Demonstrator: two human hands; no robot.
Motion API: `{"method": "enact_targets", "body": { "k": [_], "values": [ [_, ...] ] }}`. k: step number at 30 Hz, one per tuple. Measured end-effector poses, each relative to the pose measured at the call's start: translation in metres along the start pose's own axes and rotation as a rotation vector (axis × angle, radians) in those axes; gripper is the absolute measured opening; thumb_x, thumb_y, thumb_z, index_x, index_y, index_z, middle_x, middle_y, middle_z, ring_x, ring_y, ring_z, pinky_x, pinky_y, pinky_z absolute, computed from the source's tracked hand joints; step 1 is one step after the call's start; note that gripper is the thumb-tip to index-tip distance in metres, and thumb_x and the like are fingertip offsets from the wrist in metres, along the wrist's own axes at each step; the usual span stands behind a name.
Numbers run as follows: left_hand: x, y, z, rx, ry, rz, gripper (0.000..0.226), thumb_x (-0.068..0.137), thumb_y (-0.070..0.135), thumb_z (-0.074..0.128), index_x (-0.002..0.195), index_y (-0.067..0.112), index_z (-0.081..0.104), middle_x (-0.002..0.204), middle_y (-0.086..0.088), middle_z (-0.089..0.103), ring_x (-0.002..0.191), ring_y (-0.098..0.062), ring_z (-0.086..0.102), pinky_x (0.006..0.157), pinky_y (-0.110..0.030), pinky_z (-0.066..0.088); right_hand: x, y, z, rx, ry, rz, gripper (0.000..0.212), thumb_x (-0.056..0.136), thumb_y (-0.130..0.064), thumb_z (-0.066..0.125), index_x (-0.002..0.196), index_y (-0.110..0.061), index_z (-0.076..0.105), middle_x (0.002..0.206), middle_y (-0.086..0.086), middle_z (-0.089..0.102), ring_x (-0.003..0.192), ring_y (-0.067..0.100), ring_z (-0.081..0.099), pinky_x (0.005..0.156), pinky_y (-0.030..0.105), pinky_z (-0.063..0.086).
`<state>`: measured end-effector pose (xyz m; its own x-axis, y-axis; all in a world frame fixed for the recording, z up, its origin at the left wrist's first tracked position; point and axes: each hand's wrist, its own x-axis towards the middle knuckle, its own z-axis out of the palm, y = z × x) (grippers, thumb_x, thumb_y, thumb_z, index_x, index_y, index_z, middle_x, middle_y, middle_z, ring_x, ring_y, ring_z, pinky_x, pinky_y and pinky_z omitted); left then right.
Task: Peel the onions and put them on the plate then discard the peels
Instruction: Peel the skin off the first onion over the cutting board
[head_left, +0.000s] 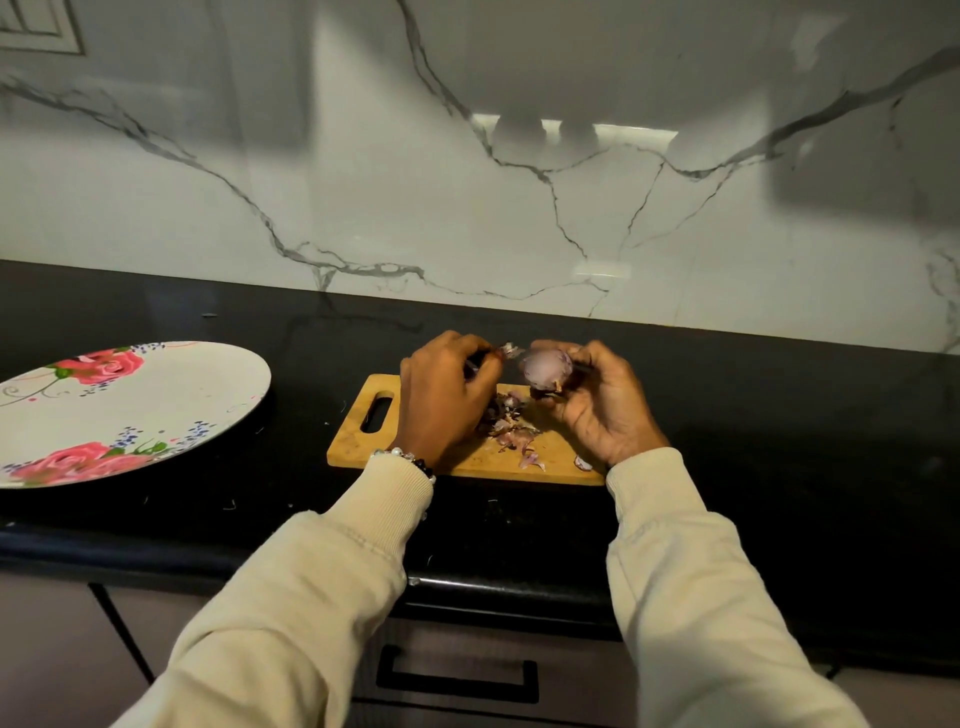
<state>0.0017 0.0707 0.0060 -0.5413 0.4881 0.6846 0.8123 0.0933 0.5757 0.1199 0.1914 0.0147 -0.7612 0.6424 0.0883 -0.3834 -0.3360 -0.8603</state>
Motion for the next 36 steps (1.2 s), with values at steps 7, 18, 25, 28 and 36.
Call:
{"method": "enact_targets", "body": {
  "k": [7,18,25,28,36],
  "values": [
    [-0.002,0.005,-0.002,-0.096,-0.121,0.024,0.045,0.079,0.057,0.061,0.103,0.022,0.076,0.093,0.004,0.073,0.085,-0.011,0.065,0.083,-0.045,0.052,-0.005,0.000,0.006,-0.083,0.026,-0.064,0.025,0.095,-0.002,0.044,0.097,0.006,0.068,0.099,0.020,0.071,0.092,0.027,0.068,0.074,0.041,0.059],
    [-0.001,0.006,-0.003,-0.244,-0.022,-0.166,0.029,0.090,-0.003,0.057,0.110,0.012,0.073,0.102,0.002,0.070,0.077,0.002,0.063,0.071,-0.009,0.052,-0.012,-0.002,0.017,-0.145,0.017,-0.094,0.028,0.095,0.005,0.045,0.087,-0.001,0.071,0.081,0.008,0.076,0.077,0.020,0.072,0.066,0.032,0.060],
    [0.002,-0.007,0.002,-0.032,-0.002,0.106,0.023,0.091,0.021,0.055,0.106,0.022,0.073,0.105,0.002,0.068,0.100,-0.018,0.058,0.090,-0.048,0.044,-0.011,0.000,0.015,-0.206,0.048,-0.099,0.027,0.095,0.004,0.048,0.088,-0.003,0.073,0.082,0.011,0.074,0.079,0.022,0.070,0.062,0.028,0.059],
    [-0.002,-0.005,0.003,0.139,-0.081,0.311,0.033,0.090,0.039,0.054,0.113,0.022,0.071,0.102,0.000,0.068,0.097,-0.020,0.059,0.084,-0.040,0.033,-0.010,0.001,0.014,-0.236,0.059,-0.087,0.020,0.096,0.002,0.052,0.095,0.000,0.072,0.089,0.015,0.072,0.082,0.021,0.069,0.066,0.029,0.060],
    [-0.005,-0.003,0.001,0.327,-0.130,0.474,0.042,0.095,0.036,0.044,0.099,0.008,0.075,0.087,-0.008,0.072,0.076,-0.026,0.066,0.073,-0.036,0.043,-0.007,0.007,0.012,-0.298,0.074,-0.067,0.010,0.091,-0.003,0.065,0.093,0.001,0.074,0.073,0.012,0.071,0.066,0.017,0.068,0.060,0.028,0.059]
  ]
}}
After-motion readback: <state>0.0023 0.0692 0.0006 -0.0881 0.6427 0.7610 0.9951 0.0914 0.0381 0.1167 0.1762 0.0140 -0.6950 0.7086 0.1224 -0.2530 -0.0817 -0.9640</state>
